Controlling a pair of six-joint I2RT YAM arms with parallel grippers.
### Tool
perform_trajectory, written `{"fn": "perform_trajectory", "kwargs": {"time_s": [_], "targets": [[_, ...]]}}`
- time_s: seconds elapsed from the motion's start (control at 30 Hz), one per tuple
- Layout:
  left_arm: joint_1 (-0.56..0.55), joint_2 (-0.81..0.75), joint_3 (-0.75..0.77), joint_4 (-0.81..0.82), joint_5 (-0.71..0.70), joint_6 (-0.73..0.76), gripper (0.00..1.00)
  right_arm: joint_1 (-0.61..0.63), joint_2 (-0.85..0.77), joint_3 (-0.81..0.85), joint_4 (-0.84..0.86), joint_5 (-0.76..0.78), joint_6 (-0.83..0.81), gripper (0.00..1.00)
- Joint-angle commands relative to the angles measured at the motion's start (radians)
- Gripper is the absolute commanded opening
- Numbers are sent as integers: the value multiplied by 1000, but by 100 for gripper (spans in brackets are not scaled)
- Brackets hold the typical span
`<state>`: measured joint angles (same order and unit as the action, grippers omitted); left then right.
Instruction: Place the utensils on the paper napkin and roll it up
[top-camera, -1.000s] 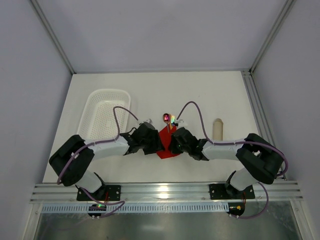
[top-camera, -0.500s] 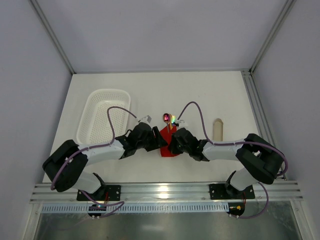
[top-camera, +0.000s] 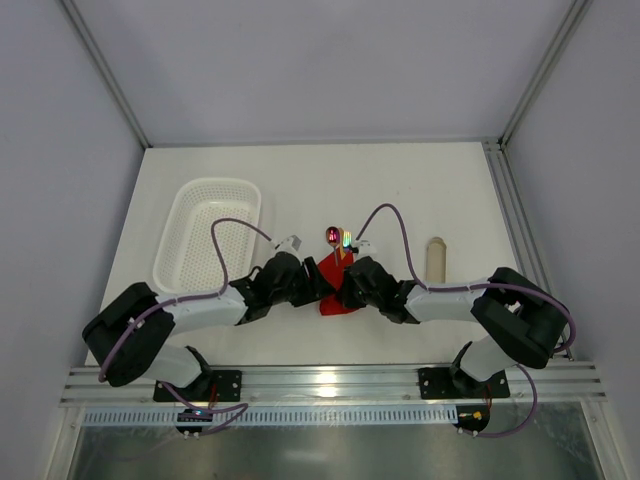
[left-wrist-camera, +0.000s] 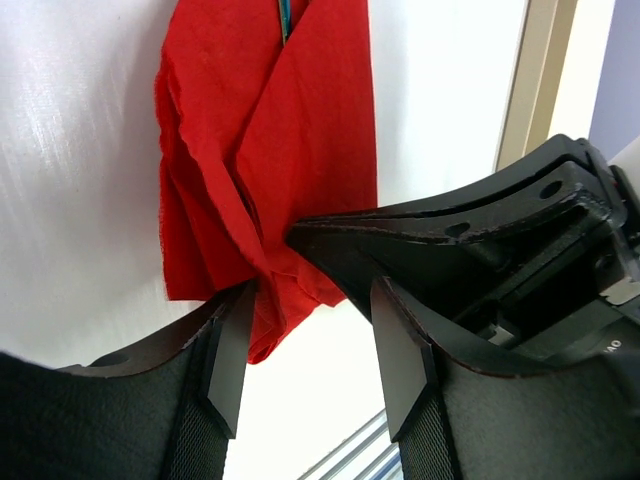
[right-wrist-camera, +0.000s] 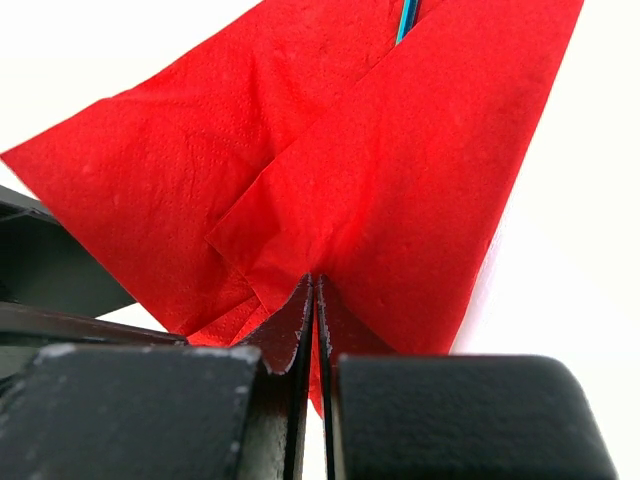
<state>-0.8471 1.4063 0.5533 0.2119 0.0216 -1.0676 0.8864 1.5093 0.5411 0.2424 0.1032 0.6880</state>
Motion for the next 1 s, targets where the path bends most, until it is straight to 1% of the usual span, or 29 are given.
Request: {"fn": "perform_trajectory", "kwargs": {"time_s": [0.0,0.13,0.17,0.23,0.27,0.3,0.37,0.53,0.67,0.73,0.8,0.87,0.97], "targets": [[-20,0,-7,34,-66,-8,55,8,-8,-23,-34,0,-2,4],[-20,8,3,66,-28,-47,56,8,-9,-23,-34,0,-2,4],[-20,8,5,61,6,-61,55,8,-9,-23,-35,1,-2,4],[-24,-4,16,41,8,-72,55,8,-11,-21,-40,1,-4,4],[-27,-12,22,-27,-15,-75,55,8,-15,-21,-41,1,-5,4],[-35,-26,28,-48,-15,-71,56,8,-17,-23,-41,4,-5,4],[-43,-33,30,-110,-72,-69,56,8,-20,-21,-45,3,-5,4],[-52,-20,19,-131,-107,-78,57,8,-26,-26,-45,7,-7,4],[-75,-9,54,-235,-164,-71,58,6,-29,-24,-48,6,-5,4],[-79,-6,56,-259,-186,-84,58,8,-32,-26,-46,7,-5,4],[-79,14,65,-273,-190,-106,59,8,-34,-26,-46,6,-5,4],[-79,34,86,-328,-195,-124,59,8,-34,-27,-46,7,-5,4],[-92,62,108,-348,-187,-158,57,6,-31,-27,-45,7,-5,4]]}}
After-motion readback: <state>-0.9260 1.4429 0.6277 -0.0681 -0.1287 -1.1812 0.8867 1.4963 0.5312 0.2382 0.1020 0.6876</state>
